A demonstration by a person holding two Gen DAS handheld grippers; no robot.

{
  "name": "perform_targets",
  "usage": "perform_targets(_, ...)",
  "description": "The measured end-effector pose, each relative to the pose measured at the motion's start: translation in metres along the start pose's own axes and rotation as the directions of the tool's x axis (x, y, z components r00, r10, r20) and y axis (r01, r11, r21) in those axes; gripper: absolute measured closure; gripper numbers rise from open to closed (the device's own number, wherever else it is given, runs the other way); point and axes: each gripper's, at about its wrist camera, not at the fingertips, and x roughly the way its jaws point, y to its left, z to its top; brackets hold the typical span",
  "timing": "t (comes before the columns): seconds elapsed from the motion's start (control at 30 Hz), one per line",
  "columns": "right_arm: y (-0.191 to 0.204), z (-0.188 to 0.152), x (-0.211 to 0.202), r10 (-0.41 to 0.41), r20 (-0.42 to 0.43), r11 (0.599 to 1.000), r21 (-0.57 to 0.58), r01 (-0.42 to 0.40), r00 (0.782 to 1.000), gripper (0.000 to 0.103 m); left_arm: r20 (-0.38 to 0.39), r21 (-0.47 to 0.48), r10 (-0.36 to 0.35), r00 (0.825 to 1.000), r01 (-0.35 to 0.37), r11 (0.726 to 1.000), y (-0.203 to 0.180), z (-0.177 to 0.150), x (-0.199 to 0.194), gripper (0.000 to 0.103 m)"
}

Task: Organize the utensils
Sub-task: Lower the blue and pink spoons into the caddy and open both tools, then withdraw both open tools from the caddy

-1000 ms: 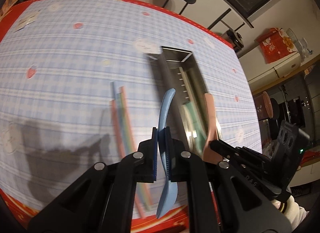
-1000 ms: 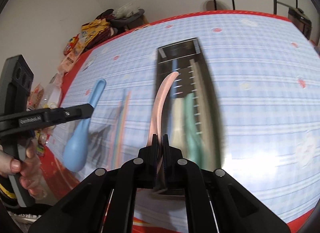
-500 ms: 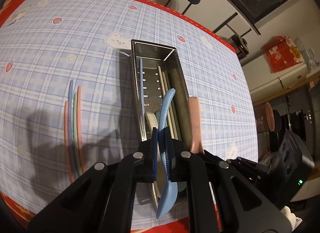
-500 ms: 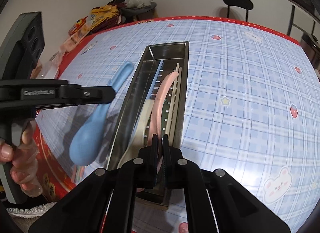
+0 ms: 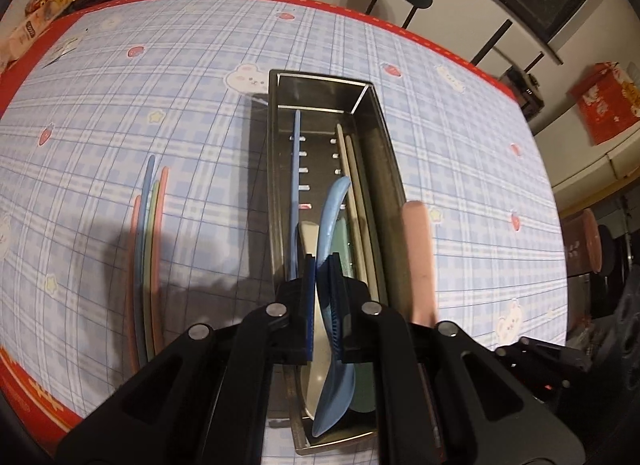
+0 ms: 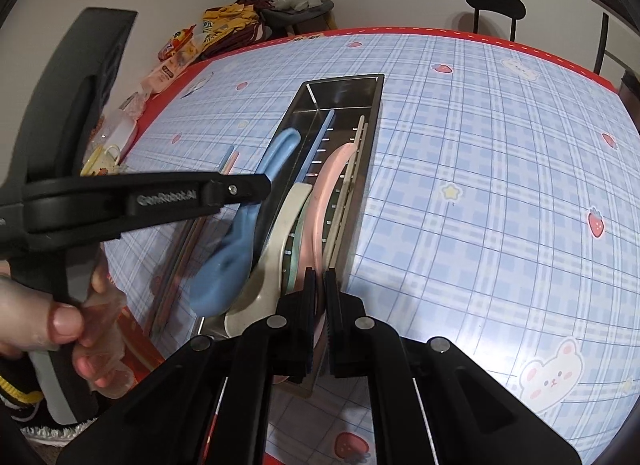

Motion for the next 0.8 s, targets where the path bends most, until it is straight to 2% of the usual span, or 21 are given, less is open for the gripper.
perform_targets(0.1, -0.002, 0.0, -0.001, 0.01, -0.001, 1.0, 0.0, -0.01, 1.0, 0.098, -0.008, 0.012, 0.009, 1.0, -0.009, 1.0, -0.004, 0.0, 0.002, 0.092)
perform_targets(0.17, -0.001, 0.001, 0.0, 0.018, -0.003, 1.0, -0.004, -0.018, 1.0, 0.098, -0.005, 0.011, 0.0, 1.0, 0.0, 1.0, -0.004, 0.001, 0.0, 0.084)
perform_targets(0.23, 0.0, 0.002, 0.003, 0.028, -0.006, 1.0, -0.005, -0.028, 1.0, 0.098, 0.018, 0.007, 0.002, 1.0, -0.002, 1.0, -0.001, 0.002, -0.008, 0.082)
perform_targets(0.43, 0.013, 0.006, 0.018, 0.055, -0.024, 0.998, -0.006, -0.056, 0.998, 0.098, 0.096, -0.035, 0.032, 0.995, -0.028, 0.999, 0.021, 0.006, -0.04, 0.074)
perform_targets(0.63, 0.02, 0.011, 0.029, 0.046, -0.04, 0.999, 0.014, -0.045, 0.998, 0.093, 0.119, -0.071, 0.058, 0.991, -0.05, 0.996, 0.046, 0.0, -0.055, 0.06)
perform_targets(0.73, 0.023, 0.013, 0.021, 0.019, -0.009, 1.0, 0.01, -0.019, 1.0, 0.067, 0.137, -0.085, 0.073, 0.988, -0.061, 0.995, 0.06, -0.004, -0.063, 0.051)
perform_targets(0.8, 0.027, 0.012, 0.013, -0.031, 0.016, 1.0, -0.002, 0.031, 0.999, 0.043, 0.148, -0.08, 0.077, 0.986, -0.065, 0.995, 0.066, -0.005, -0.068, 0.042)
